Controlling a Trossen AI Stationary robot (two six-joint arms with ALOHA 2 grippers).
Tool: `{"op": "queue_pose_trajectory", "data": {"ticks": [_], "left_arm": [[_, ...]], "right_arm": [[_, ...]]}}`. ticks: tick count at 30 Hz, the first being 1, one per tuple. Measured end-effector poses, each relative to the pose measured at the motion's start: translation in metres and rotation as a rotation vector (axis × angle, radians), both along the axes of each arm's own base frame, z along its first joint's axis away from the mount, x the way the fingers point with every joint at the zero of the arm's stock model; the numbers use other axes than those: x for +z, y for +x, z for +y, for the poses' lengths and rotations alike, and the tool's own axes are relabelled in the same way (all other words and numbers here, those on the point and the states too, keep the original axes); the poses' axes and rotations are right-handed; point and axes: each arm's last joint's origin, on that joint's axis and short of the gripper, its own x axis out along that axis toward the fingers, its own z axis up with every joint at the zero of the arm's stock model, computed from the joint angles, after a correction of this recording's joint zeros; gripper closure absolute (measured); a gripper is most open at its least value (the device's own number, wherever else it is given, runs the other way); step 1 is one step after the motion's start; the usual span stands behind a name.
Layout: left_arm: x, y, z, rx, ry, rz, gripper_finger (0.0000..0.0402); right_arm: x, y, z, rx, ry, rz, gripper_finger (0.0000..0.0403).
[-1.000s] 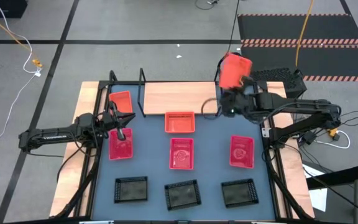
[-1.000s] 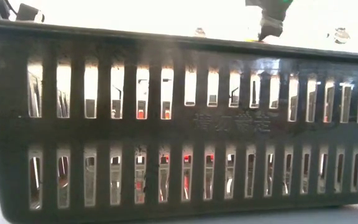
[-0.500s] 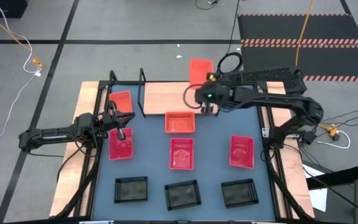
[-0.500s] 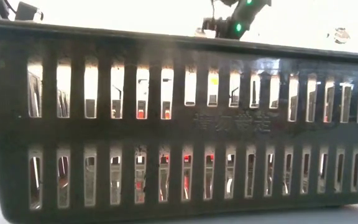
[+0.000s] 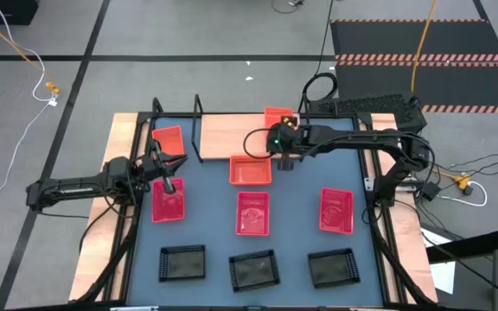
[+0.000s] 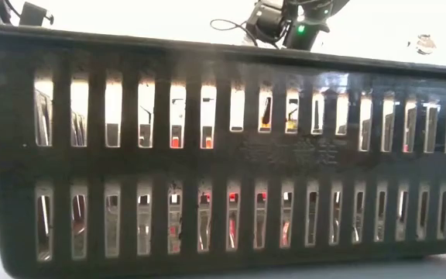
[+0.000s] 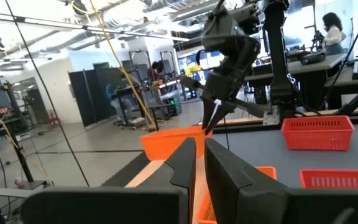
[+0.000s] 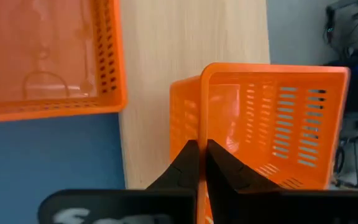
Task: Stack baskets on shelf by color
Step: Put the right orange bin on the shelf, then put the middle red bin on the shelf
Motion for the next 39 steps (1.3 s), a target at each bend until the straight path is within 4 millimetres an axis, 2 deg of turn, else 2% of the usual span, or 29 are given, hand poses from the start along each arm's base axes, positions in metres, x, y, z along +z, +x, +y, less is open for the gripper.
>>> {"op": "queue_pose_trajectory", "data": {"ticks": [10, 21, 25, 32, 34, 36, 39], "left_arm": [[-0.002, 0.000, 0.000, 0.000, -0.007, 0.018, 0.0364], [-0.002, 0.000, 0.000, 0.000, -0.008, 0.019, 0.0364], [-0.002, 0.000, 0.000, -0.001, -0.013, 0.017, 0.0364], [-0.003, 0.000, 0.000, -0.004, -0.034, 0.022, 0.0364], [-0.004, 0.001, 0.000, -0.004, -0.039, 0.032, 0.0364], [-0.005, 0.001, 0.000, -0.004, -0.042, 0.043, 0.0364], [-0.005, 0.001, 0.000, -0.004, -0.037, 0.045, 0.0364]], "right_arm": [[0.000, -0.004, -0.001, -0.052, 0.030, 0.004, 0.0393], [-0.018, -0.010, 0.001, -0.054, 0.038, 0.038, 0.0386], [-0.017, -0.009, 0.001, -0.054, 0.033, 0.021, 0.0365], [-0.016, -0.007, 0.000, -0.062, 0.006, 0.007, 0.0300], [-0.013, -0.008, 0.000, -0.079, -0.049, 0.006, 0.0282], [0.000, -0.007, 0.004, -0.068, -0.102, -0.010, 0.0267], [0.047, 0.000, 0.023, 0.033, -0.170, -0.123, 0.0248]]}}
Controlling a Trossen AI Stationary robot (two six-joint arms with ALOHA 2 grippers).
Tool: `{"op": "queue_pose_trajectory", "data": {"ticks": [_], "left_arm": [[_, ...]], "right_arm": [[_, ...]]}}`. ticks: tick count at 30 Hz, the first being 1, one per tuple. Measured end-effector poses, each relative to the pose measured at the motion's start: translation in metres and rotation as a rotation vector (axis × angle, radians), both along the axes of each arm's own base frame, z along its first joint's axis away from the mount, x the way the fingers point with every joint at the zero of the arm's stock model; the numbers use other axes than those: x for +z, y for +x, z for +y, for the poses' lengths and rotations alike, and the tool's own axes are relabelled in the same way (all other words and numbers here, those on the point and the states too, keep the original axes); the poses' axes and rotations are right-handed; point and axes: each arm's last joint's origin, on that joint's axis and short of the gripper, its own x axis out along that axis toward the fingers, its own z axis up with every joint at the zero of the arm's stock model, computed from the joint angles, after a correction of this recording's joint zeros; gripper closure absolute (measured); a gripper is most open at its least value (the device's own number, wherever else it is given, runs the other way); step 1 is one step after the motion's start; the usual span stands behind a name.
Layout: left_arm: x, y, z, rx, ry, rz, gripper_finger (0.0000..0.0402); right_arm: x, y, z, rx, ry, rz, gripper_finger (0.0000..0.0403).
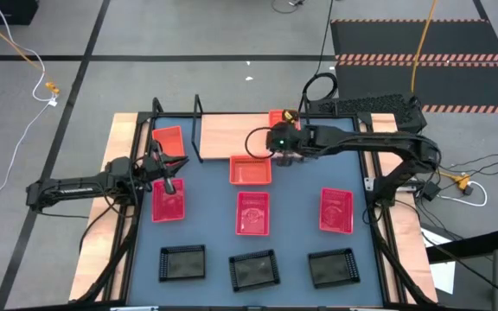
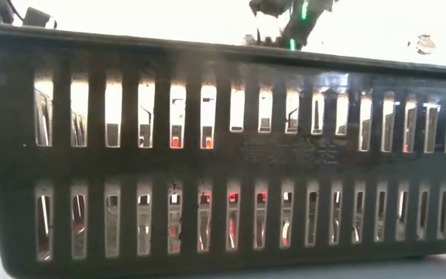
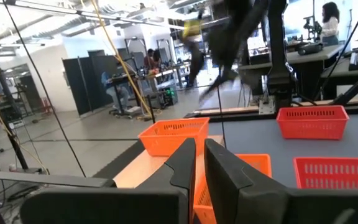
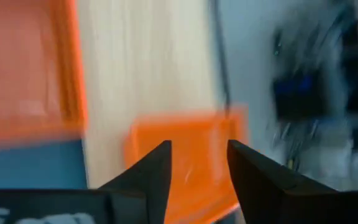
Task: Stack baskets on shelf by color
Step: Put the middle red bin on the shelf
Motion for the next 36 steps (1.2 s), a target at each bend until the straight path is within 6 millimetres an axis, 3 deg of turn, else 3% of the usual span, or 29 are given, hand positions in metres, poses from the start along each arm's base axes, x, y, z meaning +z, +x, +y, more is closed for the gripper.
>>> {"op": "queue_pose_trajectory", "data": {"ticks": [6, 9, 11, 14, 18, 24, 29, 36], "left_arm": [[0.004, -0.001, 0.000, 0.001, 0.014, -0.043, 0.0364], [0.007, -0.001, 0.000, 0.000, 0.012, -0.073, 0.0364], [0.008, -0.001, 0.000, -0.001, 0.012, -0.080, 0.0364], [0.008, -0.001, 0.000, 0.001, 0.017, -0.084, 0.0364], [0.009, -0.002, 0.000, 0.011, 0.035, -0.092, 0.0364], [0.012, -0.002, 0.000, 0.026, 0.059, -0.114, 0.0364], [0.009, -0.002, 0.000, 0.022, 0.035, -0.083, 0.0364], [0.008, -0.002, 0.001, 0.021, -0.013, -0.092, 0.0364]], "right_arm": [[0.119, 0.006, 0.040, 0.156, -0.088, -0.365, 0.0237], [0.147, 0.004, 0.047, 0.193, -0.083, -0.446, 0.0239], [0.149, 0.008, 0.049, 0.237, -0.022, -0.472, 0.0239], [0.137, 0.026, 0.051, 0.299, 0.103, -0.473, 0.0240], [0.104, 0.063, 0.046, 0.282, 0.190, -0.419, 0.0240], [0.026, 0.112, 0.031, 0.034, 0.429, -0.394, 0.0240], [-0.036, 0.135, 0.033, -0.081, 0.524, -0.364, 0.0240], [-0.075, 0.145, 0.029, -0.345, 0.685, -0.435, 0.0240]]}}
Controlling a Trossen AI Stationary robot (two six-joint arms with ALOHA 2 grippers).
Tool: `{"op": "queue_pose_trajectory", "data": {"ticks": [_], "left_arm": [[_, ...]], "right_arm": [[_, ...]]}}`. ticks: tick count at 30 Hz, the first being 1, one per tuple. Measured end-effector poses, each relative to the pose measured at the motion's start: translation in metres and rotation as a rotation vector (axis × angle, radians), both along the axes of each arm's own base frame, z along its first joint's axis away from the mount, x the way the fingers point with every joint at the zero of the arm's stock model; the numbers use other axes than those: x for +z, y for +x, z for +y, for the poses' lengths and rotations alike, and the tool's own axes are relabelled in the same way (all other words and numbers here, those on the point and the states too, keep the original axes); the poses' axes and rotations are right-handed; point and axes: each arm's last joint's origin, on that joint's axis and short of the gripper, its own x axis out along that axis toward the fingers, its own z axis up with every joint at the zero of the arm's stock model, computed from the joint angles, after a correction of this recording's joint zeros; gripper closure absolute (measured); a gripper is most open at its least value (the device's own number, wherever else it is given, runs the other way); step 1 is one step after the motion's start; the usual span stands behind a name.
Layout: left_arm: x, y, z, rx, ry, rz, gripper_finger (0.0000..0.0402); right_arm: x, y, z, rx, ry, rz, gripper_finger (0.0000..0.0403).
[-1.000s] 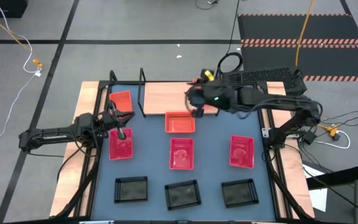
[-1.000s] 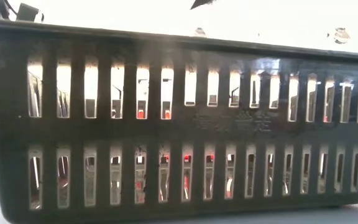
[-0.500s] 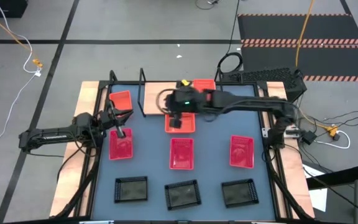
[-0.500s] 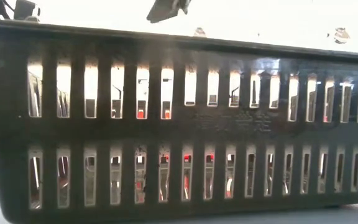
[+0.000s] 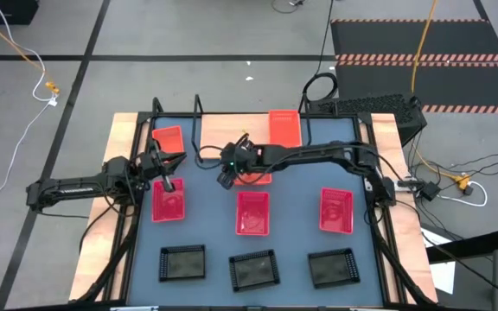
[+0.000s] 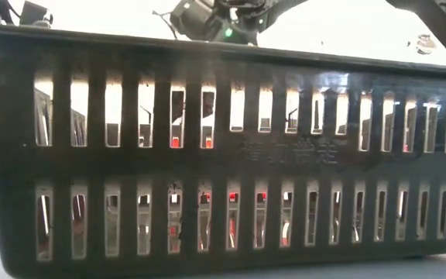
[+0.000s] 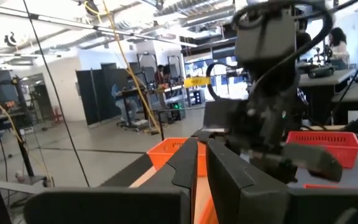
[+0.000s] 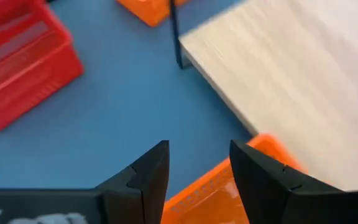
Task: Stack baskets on shelf by color
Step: Put the middle red bin on the shelf
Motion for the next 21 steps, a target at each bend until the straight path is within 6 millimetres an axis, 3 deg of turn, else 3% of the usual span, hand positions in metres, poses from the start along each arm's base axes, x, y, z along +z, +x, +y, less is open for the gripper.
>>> {"op": "queue_pose_trajectory", "data": {"ticks": [6, 15, 21], "left_arm": [[0.001, 0.000, 0.000, 0.000, 0.002, -0.006, 0.0364], [0.002, 0.000, 0.000, 0.001, 0.008, -0.018, 0.0364], [0.002, 0.000, 0.000, 0.001, 0.005, -0.020, 0.0364]], "right_arm": [[-0.017, 0.002, 0.003, -0.065, 0.059, 0.037, 0.0240], [-0.028, 0.002, 0.014, -0.112, -0.043, 0.079, 0.0240], [-0.042, -0.002, 0.017, -0.120, -0.024, 0.057, 0.0241]]}}
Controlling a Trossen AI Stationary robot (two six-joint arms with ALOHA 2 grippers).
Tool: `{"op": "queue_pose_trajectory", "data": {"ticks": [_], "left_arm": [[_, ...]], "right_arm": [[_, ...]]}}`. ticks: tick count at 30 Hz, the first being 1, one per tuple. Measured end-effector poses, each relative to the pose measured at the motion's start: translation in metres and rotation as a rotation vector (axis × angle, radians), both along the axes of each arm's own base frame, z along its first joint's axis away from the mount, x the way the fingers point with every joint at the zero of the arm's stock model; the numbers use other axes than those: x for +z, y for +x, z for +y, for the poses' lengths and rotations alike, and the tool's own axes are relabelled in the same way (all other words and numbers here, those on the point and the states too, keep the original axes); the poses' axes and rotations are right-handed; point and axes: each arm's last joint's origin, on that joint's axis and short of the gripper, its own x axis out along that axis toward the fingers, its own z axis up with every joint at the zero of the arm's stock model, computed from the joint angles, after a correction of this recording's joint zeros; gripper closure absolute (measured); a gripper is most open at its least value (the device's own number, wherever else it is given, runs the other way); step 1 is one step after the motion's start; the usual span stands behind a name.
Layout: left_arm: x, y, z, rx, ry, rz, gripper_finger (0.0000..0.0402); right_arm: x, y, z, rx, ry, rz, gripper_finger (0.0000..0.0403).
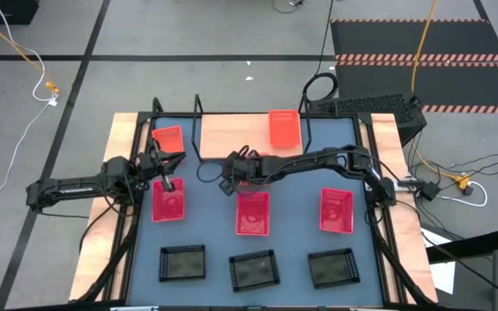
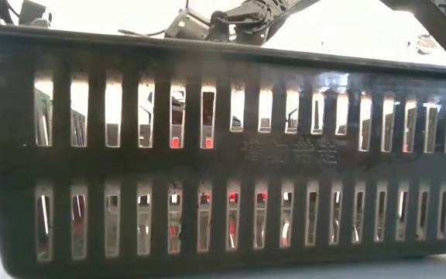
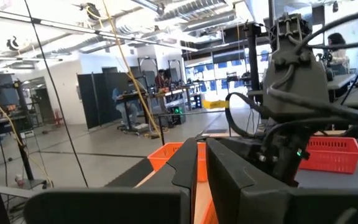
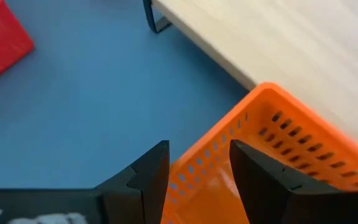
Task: Stack baskets on shelf by color
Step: Put the middle red bin on the shelf
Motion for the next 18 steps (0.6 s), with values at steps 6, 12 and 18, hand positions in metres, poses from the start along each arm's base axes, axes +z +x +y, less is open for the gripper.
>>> {"op": "queue_pose_trajectory", "data": {"ticks": [6, 12, 18], "left_arm": [[-0.001, 0.000, 0.000, 0.000, -0.004, 0.012, 0.0364], [-0.001, 0.000, 0.000, 0.000, -0.004, 0.013, 0.0364], [-0.002, 0.000, 0.000, 0.000, -0.004, 0.017, 0.0364]], "right_arm": [[-0.009, -0.004, 0.001, 0.024, 0.007, 0.018, 0.0241], [0.020, -0.006, 0.001, 0.097, -0.054, -0.039, 0.0241], [0.072, -0.024, 0.007, 0.203, -0.138, -0.065, 0.0241]]}}
